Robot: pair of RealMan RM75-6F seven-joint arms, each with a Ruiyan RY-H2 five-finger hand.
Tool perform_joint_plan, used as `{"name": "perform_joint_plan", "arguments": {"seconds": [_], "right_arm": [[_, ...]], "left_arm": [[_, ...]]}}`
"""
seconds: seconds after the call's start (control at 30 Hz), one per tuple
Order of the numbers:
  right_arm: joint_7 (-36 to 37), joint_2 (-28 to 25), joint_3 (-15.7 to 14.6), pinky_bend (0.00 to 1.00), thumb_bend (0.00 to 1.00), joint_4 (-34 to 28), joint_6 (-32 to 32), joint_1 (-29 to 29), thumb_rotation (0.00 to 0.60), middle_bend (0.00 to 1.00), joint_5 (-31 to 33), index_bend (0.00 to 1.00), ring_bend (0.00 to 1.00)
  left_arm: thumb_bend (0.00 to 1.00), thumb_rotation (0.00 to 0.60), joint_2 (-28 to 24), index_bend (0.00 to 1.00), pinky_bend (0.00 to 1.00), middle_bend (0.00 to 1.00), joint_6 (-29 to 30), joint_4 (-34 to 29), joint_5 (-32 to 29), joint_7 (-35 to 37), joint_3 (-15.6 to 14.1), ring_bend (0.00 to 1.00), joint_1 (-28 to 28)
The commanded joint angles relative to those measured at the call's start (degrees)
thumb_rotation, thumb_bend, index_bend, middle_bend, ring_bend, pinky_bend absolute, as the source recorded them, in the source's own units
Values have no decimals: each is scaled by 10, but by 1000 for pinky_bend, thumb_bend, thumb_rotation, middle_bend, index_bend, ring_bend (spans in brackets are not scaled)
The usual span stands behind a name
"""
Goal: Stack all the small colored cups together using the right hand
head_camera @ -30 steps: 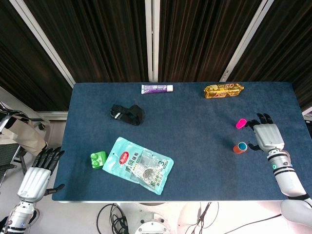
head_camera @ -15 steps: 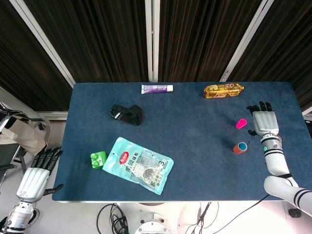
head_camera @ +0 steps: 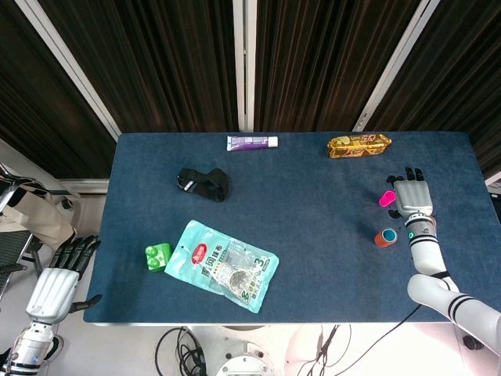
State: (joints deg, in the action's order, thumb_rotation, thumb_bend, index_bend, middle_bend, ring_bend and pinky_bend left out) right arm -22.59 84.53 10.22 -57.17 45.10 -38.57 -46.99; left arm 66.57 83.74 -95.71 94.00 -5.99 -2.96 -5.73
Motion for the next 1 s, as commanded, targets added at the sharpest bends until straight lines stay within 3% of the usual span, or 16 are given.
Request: {"name": "perform_joint_plan", "arguments": {"seconds": [0.03, 0.47, 1.0], "right_arm": [[2, 10, 2, 0, 136, 12, -2, -1, 600, 310, 0, 281, 28], [17, 59, 5, 0, 170, 77, -11, 3, 600, 356, -12, 342, 67], [33, 83, 19, 0, 265, 119, -10, 4, 600, 425, -38, 426, 115]], "left_arm": [[62, 600, -1, 36, 0, 0, 0, 0, -1, 1, 0, 0, 0], [62, 600, -2, 37, 0, 0, -5, 2, -4, 3, 2, 0, -4], [62, 600, -4, 37, 0, 0, -9, -1, -7, 0, 2, 0, -6]]}}
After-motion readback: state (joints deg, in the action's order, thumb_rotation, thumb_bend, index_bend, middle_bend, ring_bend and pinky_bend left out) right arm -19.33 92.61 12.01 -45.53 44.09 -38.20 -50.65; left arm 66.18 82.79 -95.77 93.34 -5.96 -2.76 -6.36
